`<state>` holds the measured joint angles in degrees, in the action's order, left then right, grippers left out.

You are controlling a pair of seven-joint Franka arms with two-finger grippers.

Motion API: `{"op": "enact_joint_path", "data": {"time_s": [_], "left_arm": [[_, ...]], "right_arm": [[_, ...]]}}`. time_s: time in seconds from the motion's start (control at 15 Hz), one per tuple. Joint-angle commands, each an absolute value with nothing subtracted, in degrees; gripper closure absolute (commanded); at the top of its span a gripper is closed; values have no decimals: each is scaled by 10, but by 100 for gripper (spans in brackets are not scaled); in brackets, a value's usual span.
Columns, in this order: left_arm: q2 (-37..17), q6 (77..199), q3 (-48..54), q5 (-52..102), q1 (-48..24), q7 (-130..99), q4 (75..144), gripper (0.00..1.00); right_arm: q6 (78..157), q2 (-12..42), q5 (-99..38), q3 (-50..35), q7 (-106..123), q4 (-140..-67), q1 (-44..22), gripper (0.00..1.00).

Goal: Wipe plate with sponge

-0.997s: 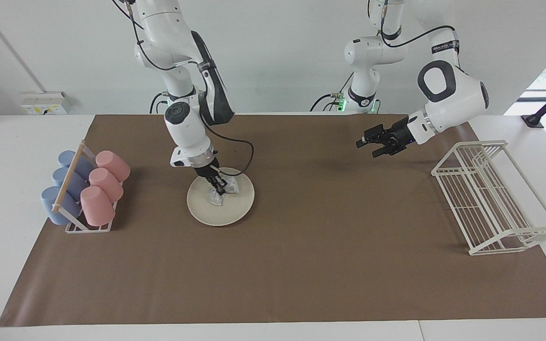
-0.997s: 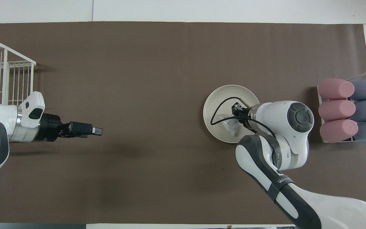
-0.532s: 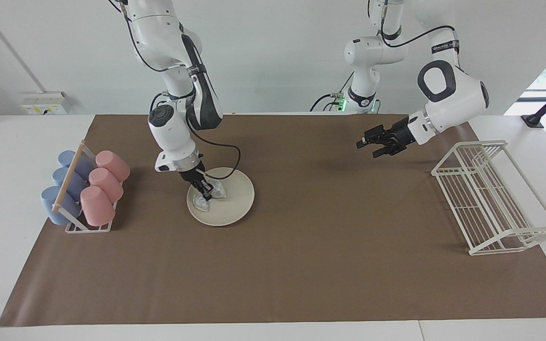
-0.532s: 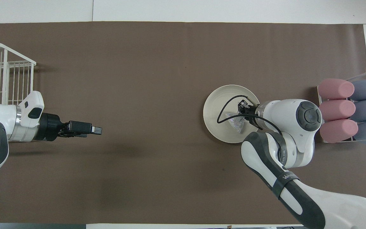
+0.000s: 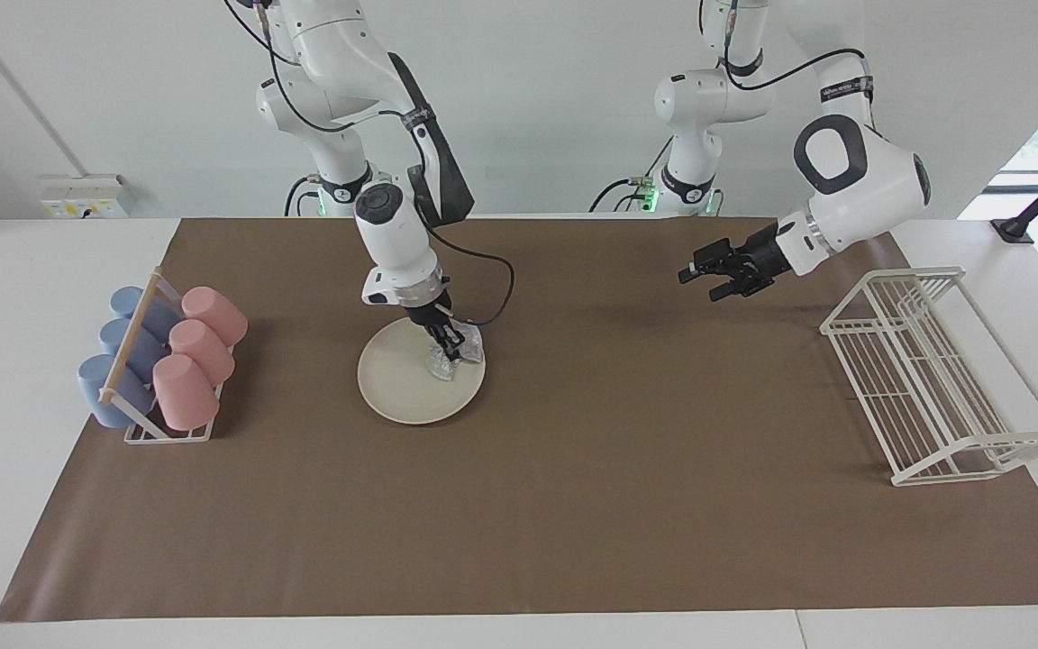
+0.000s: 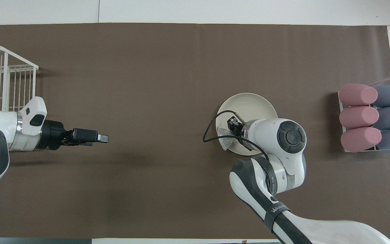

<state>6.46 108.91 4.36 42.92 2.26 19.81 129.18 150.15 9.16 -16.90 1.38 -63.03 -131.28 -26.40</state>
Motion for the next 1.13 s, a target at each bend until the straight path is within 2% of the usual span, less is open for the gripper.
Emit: {"op": "enact_joint_path", "data": {"time_s": [0.0, 0.13, 0.47, 0.66, 0.93, 1.06], "left_arm": [[59, 1097, 41, 420, 17, 186, 1283, 0], [59, 1098, 41, 422, 16, 186, 1283, 0], [59, 1100, 41, 428, 18, 186, 1283, 0], [60, 1087, 42, 527, 17, 186, 1284, 0], [64, 1013, 42, 662, 17, 192, 1281, 0], [65, 1013, 44, 705, -12, 194, 1281, 0]], "right_arm": [[1513, 91, -171, 11, -637, -1318, -255, 100], [1493, 89, -172, 11, -659, -1297, -256, 100], [1303, 84, -168, 10, -807, -1152, -279, 100], [1233, 80, -158, 11, -861, -1097, -300, 100], [1118, 82, -75, 9, -961, -994, -349, 100], [1073, 82, -75, 9, -1011, -949, -370, 100]]}}
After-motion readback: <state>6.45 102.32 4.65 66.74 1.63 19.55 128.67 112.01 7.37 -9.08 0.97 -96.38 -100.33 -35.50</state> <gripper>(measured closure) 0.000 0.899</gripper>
